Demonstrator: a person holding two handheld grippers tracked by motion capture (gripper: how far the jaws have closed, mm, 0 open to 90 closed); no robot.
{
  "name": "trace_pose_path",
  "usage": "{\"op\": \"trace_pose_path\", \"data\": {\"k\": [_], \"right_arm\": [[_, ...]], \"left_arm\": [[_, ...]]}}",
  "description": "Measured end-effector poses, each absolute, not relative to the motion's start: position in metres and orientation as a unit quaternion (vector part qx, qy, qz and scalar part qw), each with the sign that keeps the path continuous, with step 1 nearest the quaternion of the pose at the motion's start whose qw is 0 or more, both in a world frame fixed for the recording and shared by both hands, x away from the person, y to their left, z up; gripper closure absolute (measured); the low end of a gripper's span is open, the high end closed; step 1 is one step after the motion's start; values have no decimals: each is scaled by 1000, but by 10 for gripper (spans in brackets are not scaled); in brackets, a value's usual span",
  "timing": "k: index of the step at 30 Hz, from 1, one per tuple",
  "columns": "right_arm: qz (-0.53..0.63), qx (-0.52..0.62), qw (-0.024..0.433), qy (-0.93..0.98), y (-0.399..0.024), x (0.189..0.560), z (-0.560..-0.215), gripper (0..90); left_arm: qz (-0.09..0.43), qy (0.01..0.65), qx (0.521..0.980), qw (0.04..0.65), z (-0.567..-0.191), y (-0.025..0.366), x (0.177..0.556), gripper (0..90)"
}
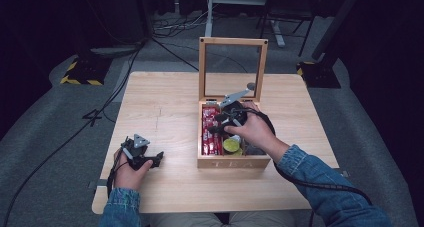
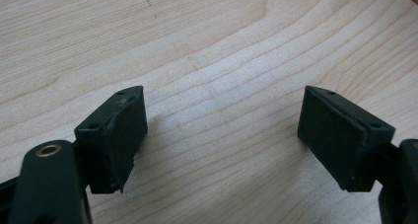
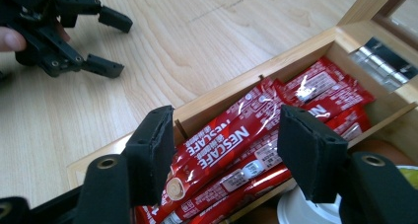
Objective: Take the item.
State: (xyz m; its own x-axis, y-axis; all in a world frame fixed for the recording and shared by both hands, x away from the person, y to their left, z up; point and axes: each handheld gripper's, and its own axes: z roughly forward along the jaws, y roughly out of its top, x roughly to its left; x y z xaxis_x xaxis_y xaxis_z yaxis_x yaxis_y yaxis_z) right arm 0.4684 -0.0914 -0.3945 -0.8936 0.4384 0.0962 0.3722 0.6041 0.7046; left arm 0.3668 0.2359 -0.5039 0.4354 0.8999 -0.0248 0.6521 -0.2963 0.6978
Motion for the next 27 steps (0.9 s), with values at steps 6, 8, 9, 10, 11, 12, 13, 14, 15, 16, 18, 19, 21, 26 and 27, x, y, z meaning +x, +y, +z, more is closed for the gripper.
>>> {"op": "trace_pose_path", "data": {"k": [6,8,9,10,11,12,13,14,15,16,18,19,21,26,27], "right_arm": [[355,229,40,906,-85,467,-405,399],[347,236,38,907,-84,466,-408,398],[344,235,38,908,-83,466,-410,398],[341,235,37,910,-83,466,-411,398],[339,237,35,910,-82,465,-412,398],[336,235,33,912,-82,465,-413,397],[335,236,32,912,-81,465,-415,397],[331,236,30,913,-80,464,-416,397],[328,237,29,914,-79,464,-417,396],[325,238,28,915,-78,463,-418,392],[321,235,30,917,-77,463,-420,389],[319,236,29,918,-77,463,-421,388],[313,239,27,919,-77,463,-422,386],[315,237,20,919,-75,462,-425,400],[317,238,18,918,-75,461,-425,406]], "left_arm": [[191,496,782,325,-504,236,367,193],[190,496,782,325,-504,236,367,193],[190,496,782,325,-504,236,367,193],[190,496,782,325,-504,236,367,193],[190,496,782,325,-504,236,367,193],[190,496,782,325,-504,236,367,193],[190,496,782,325,-504,236,367,193],[190,496,782,325,-504,236,367,192],[190,496,782,325,-504,236,367,193],[190,496,782,325,-504,236,367,192],[190,496,782,325,-504,236,367,193],[190,496,782,325,-504,236,367,193],[190,496,782,325,-504,236,367,192],[190,496,782,325,-504,236,367,193],[190,496,782,325,-504,236,367,192]]}}
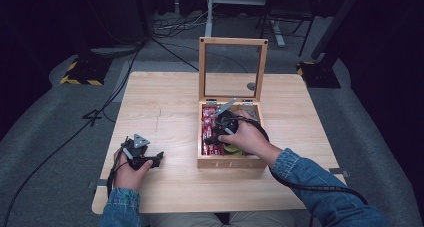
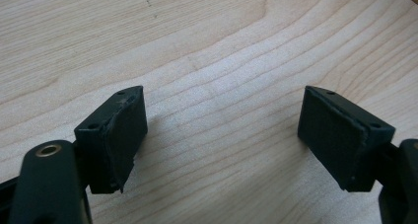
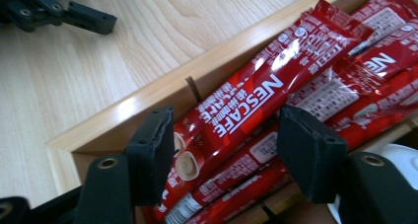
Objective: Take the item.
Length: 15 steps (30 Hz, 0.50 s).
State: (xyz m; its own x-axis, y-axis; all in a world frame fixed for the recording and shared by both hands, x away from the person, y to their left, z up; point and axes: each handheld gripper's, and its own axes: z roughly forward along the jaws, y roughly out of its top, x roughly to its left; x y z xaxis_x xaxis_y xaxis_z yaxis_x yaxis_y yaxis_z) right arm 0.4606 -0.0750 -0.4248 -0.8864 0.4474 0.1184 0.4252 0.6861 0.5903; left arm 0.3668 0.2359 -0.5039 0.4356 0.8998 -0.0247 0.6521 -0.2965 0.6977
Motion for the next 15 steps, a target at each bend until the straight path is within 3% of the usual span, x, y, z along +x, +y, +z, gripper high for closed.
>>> {"op": "trace_pose_path", "data": {"k": [5,15], "right_arm": [[326,234,6,916,-72,456,-424,452],[310,221,-7,925,-69,453,-429,636]], "left_arm": [[190,496,782,325,-504,236,367,193],[190,496,782,325,-504,236,367,192]]}}
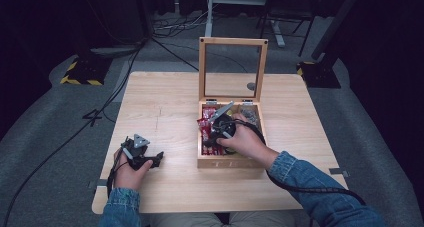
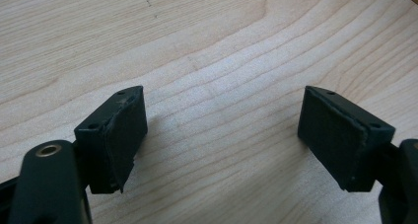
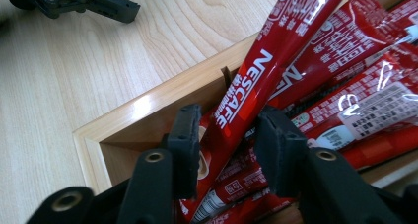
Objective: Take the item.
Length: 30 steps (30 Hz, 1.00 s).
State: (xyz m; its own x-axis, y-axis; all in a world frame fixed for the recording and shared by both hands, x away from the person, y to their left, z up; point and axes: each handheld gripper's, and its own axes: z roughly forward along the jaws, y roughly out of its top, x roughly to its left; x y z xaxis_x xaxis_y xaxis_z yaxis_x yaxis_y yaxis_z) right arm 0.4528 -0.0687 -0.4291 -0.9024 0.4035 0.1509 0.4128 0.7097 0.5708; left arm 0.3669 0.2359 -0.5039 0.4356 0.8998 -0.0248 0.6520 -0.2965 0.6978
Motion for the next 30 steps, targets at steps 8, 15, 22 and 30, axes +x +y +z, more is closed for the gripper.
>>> {"op": "trace_pose_path", "data": {"k": [8,15,22,30], "right_arm": [[-322,-239,30,-916,-68,450,-425,794],[-336,-229,20,-913,-68,443,-412,801],[-362,-226,4,-905,-76,443,-389,801],[-381,-227,-8,-896,-85,445,-371,801]], "left_arm": [[191,494,784,324,-504,236,368,190],[191,493,784,324,-504,236,368,188],[190,494,784,325,-504,236,368,186],[190,494,784,325,-504,236,368,186]]}}
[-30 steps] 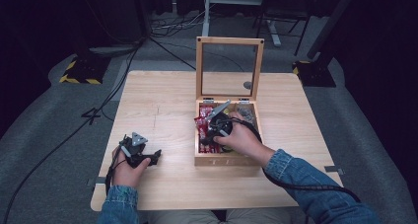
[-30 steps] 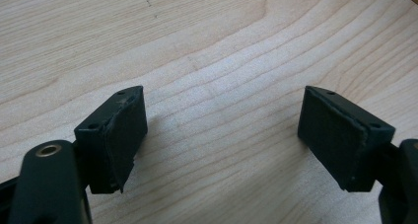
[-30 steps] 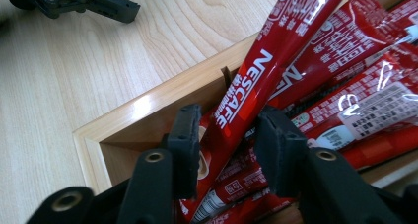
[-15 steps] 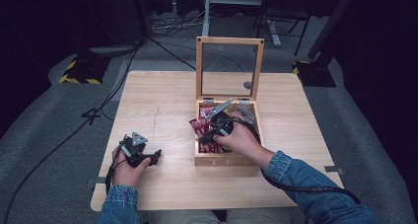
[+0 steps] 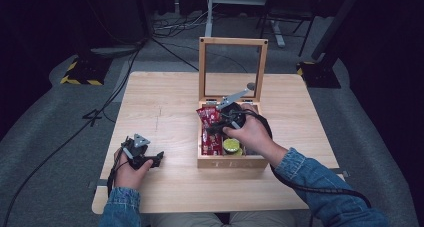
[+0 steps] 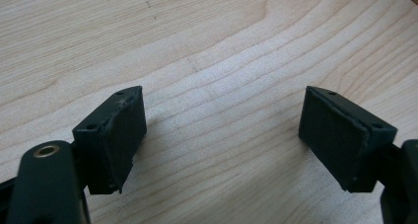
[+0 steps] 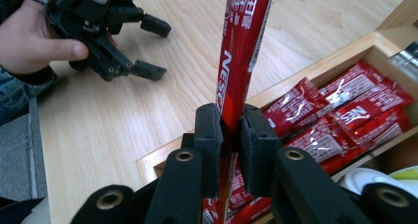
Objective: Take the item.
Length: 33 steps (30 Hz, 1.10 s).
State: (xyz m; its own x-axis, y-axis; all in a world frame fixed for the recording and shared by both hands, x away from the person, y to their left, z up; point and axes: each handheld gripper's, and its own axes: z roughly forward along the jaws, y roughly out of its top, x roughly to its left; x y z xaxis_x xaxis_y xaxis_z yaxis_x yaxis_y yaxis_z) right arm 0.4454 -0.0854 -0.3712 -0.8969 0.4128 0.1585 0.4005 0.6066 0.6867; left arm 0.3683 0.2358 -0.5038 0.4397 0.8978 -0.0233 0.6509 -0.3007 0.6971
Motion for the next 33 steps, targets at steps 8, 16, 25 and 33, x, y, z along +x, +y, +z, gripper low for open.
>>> {"op": "trace_pose_path", "data": {"k": [8,16,25,33], "right_arm": [[397,223,19,890,-93,446,-357,801],[407,226,31,885,-102,448,-347,801],[414,240,51,877,-126,452,-336,801],[420,258,67,868,-153,456,-329,801]], "left_arm": [[191,494,784,325,-504,236,368,186],[190,493,785,325,-504,236,367,186],[188,490,786,326,-504,236,368,180],[185,484,792,323,-504,235,369,140]]}}
